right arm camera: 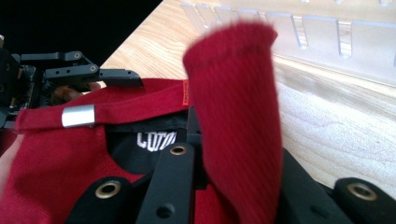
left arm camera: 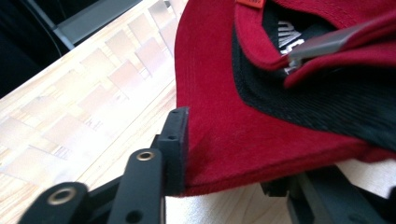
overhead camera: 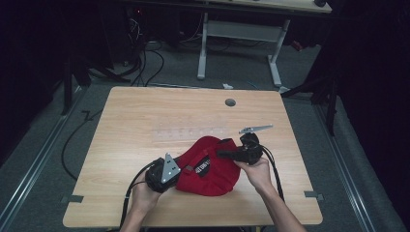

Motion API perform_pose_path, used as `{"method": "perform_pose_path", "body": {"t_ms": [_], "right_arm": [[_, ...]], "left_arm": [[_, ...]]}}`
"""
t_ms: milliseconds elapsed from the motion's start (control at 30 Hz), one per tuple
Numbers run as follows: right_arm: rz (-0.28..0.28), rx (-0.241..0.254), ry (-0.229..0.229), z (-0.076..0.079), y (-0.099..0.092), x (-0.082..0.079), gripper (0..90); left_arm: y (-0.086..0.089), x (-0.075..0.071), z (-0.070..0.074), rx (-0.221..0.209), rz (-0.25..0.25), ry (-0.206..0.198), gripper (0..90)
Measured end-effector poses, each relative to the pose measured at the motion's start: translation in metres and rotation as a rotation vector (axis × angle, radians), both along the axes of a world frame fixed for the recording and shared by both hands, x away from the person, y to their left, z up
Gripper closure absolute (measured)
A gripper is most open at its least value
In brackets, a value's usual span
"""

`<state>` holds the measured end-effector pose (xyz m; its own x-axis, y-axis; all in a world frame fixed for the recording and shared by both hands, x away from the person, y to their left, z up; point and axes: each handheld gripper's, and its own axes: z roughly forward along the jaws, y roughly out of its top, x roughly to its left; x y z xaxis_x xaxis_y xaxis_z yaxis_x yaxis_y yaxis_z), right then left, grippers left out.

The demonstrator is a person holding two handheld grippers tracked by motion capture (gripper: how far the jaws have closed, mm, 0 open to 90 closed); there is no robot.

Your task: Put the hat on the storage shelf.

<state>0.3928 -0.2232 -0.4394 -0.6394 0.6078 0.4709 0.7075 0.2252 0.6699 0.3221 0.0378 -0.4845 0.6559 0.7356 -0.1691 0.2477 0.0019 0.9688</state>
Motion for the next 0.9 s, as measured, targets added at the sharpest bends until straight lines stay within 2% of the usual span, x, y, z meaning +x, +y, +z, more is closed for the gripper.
{"method": "perform_pose_path", "body": {"t_ms": [300, 467, 567, 633, 767, 800, 900], "right_arm": [[-0.018, 0.014, -0.022, 0.001, -0.002, 0.001, 74.5], [-0.035, 0.029, -0.028, 0.001, -0.003, 0.002, 69.4], [-0.075, 0.052, -0.058, 0.004, -0.009, 0.003, 62.4], [-0.101, 0.070, -0.081, 0.007, -0.014, 0.002, 58.5], [-0.143, 0.096, -0.099, 0.011, -0.022, 0.003, 54.6], [-0.158, 0.088, -0.117, 0.013, -0.026, 0.002, 52.1], [-0.171, 0.094, -0.121, 0.014, -0.029, 0.001, 49.1]], "left_arm": [[0.001, -0.004, 0.006, 0.015, -0.066, 0.020, 74.3], [0.001, -0.007, 0.007, 0.033, -0.075, 0.012, 78.7], [0.002, -0.009, 0.007, 0.054, -0.080, 0.009, 80.7], [0.002, -0.010, 0.008, 0.046, -0.084, 0.013, 84.3], [0.004, -0.012, 0.010, 0.043, -0.089, 0.021, 84.9], [0.004, -0.012, 0.010, 0.053, -0.093, 0.023, 85.0], [0.002, -0.011, 0.010, 0.050, -0.095, 0.027, 85.1]]}}
